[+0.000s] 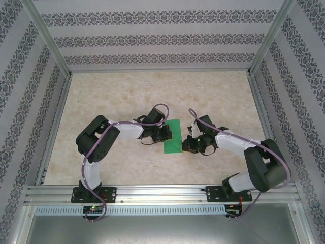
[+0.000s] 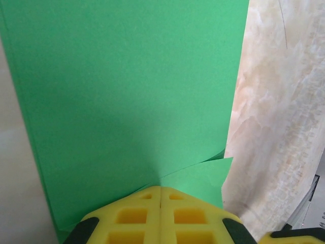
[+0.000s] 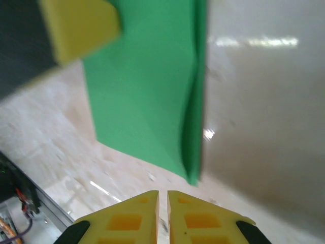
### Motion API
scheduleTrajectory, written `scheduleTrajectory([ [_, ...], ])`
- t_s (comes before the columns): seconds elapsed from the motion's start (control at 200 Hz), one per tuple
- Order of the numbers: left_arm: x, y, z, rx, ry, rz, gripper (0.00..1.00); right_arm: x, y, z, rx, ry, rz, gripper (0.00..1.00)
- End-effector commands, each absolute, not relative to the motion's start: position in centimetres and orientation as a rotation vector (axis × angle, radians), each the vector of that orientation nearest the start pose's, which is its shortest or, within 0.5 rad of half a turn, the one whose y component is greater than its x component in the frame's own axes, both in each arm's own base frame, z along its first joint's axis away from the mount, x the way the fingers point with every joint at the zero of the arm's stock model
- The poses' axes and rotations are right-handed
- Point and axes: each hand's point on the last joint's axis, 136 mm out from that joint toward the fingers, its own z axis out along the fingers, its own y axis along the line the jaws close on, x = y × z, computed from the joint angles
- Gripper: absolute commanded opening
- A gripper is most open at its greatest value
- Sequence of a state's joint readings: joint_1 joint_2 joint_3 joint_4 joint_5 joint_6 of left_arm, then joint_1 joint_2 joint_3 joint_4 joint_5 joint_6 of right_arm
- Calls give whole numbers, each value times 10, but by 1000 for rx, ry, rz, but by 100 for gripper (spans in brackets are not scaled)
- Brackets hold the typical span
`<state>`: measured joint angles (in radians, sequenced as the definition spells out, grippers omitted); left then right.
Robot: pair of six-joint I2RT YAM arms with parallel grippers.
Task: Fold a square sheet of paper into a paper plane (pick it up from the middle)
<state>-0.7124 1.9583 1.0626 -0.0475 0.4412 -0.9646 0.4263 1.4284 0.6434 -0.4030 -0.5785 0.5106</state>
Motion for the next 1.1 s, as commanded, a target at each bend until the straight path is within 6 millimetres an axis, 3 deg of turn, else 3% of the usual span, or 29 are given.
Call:
scheduleTrajectory([
  [0.0,284,-331,-18,-182,2951,-919,1,238,221,58,-82,2838,1068,13],
  [0.115,284,-332,-19,-184,2954,-918,1,245,227,43,-81,2877,1056,13],
  [0.295,284,-332,-18,-178,2956,-918,1,229,234,20,-130,2952,1057,13],
  [0.47,283,-331,-20,-181,2959,-910,1,216,215,-2,-115,3032,893,13],
  [0.829,283,-328,-21,-172,2967,-885,1,190,183,-15,33,3064,912,14],
  [1.094,286,-330,-17,-166,2951,-893,1,189,181,-18,144,3042,1054,12],
])
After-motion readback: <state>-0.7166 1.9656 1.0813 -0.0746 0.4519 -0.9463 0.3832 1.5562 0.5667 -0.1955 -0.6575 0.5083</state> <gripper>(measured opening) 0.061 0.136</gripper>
